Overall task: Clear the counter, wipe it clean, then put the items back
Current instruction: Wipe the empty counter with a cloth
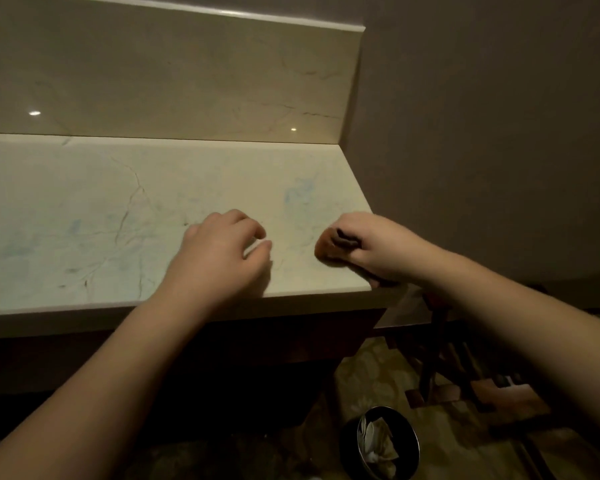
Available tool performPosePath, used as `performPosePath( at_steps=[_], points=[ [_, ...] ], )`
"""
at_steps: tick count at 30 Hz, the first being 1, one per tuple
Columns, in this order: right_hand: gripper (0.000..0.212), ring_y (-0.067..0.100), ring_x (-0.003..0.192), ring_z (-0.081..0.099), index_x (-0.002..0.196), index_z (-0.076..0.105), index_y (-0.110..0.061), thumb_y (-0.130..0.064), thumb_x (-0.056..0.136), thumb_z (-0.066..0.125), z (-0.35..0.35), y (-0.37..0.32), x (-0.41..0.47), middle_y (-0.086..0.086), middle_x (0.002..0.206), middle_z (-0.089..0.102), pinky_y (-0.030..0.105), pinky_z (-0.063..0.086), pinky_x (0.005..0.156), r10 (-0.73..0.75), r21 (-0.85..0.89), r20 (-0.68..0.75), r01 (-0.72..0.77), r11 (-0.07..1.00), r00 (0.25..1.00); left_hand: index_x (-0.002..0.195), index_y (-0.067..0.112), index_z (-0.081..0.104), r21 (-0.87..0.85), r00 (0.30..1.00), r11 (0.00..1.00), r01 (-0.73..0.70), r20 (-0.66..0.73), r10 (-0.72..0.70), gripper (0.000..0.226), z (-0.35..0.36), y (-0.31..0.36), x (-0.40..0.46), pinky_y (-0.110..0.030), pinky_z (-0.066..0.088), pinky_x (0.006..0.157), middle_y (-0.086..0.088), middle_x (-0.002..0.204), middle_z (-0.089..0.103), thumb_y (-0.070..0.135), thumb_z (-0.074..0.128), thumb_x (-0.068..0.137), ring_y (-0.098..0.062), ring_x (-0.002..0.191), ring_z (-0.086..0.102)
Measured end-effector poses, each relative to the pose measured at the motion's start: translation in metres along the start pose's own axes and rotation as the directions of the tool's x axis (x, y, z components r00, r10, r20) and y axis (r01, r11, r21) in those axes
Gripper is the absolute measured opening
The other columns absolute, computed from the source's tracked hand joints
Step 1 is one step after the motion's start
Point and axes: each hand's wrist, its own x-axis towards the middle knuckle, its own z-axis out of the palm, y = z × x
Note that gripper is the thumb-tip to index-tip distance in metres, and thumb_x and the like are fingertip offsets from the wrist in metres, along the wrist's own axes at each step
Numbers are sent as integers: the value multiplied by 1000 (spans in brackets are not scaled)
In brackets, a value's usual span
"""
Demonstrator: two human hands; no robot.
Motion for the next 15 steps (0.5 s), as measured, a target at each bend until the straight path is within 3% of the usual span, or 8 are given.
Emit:
performPosePath(
  at_steps=[3,6,10,15],
  points=[
    [14,13,90,55,99,64,-13,-24,90,60,-5,21,8,-2,97,62,28,43,82,-108,20,48,107,994,993,107,24,65,-38,1000,999,22,1,-22,29,12,14,11,-37,37,94,7,114,59,41,46,93,-17,108,49],
    [9,15,83,53,87,57,-16,-23,91,59,-13,51,50,-8,84,54,28,36,70,-8,18,-4,8,1000,1000,105,25,65,-71,998,996,61,-29,-63,26,21,18,16,-36,36,93,10,111,59,40,47,93,-15,106,45],
    [23,21,75,53,85,55,-11,-32,94,56,-23,90,115,-1,79,52,29,31,61,136,2,-155,-138,990,978,94,28,66,-127,994,988,93,-46,-100,29,24,15,15,-35,38,90,16,100,59,45,43,89,-9,99,41],
    [21,21,70,54,82,54,-12,-30,94,55,-28,89,130,-1,77,52,29,33,57,116,-12,-147,-119,993,982,90,31,65,-148,991,983,112,-58,-121,28,23,16,13,-33,38,86,21,93,58,46,43,85,-4,95,41]
  ],
)
